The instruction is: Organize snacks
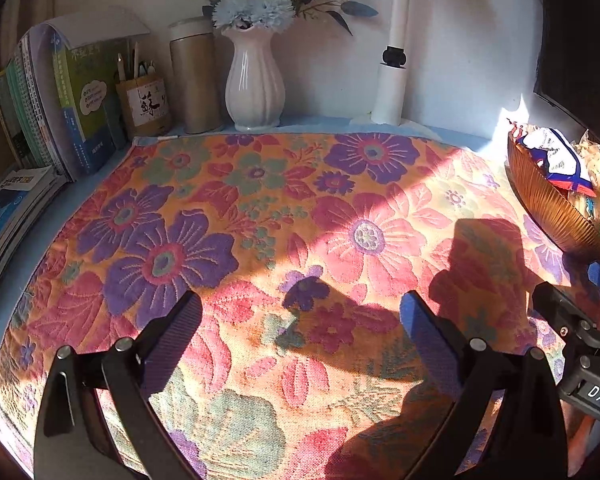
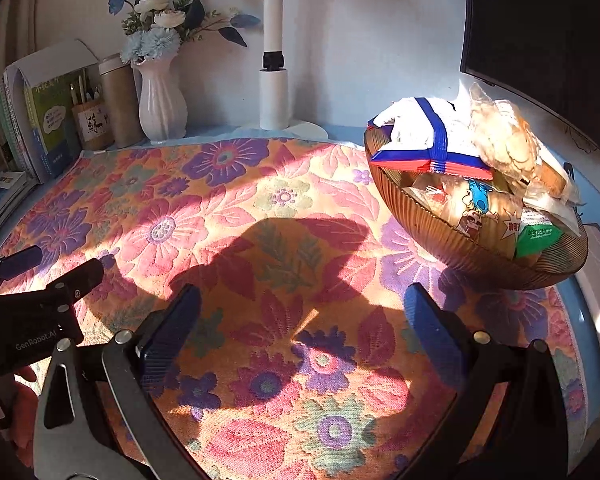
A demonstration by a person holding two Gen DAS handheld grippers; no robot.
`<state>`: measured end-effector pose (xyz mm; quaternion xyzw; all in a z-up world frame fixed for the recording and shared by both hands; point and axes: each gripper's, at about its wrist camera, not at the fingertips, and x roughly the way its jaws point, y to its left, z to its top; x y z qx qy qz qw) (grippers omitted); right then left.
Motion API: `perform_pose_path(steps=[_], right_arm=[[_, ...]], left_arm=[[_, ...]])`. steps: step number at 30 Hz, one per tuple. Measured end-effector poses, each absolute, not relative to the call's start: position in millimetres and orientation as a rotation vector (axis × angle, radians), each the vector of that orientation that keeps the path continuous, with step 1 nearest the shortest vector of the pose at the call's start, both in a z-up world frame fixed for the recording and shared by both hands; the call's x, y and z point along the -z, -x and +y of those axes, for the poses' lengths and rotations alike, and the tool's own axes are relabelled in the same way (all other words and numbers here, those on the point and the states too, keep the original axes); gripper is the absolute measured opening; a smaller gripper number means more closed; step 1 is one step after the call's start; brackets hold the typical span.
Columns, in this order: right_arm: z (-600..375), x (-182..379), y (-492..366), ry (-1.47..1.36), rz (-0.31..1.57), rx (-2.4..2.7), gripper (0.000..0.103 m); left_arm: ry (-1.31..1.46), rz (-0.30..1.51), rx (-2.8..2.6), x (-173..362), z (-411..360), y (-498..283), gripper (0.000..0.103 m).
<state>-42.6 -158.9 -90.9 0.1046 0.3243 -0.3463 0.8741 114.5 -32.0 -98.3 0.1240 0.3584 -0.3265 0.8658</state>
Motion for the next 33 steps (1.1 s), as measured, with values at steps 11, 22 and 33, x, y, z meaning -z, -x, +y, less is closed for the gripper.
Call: perform_pose_path(steps=[11,22,33], right_arm=[[-165,98,44,-0.263,0.724,0.694,0.1],[-156,102,34,-0.2,0.758,0.688,0.1],[-161,106,31,-0.227,0.788,0.68,0.1]], left_arm=[[-0.338,0.755,0.624,103,-40,-115,0.098],[-0.337,0.753,0.62,102,-38,-116,0.098],[-0.341,0.735,0.619,100,-36,-113,0.098]])
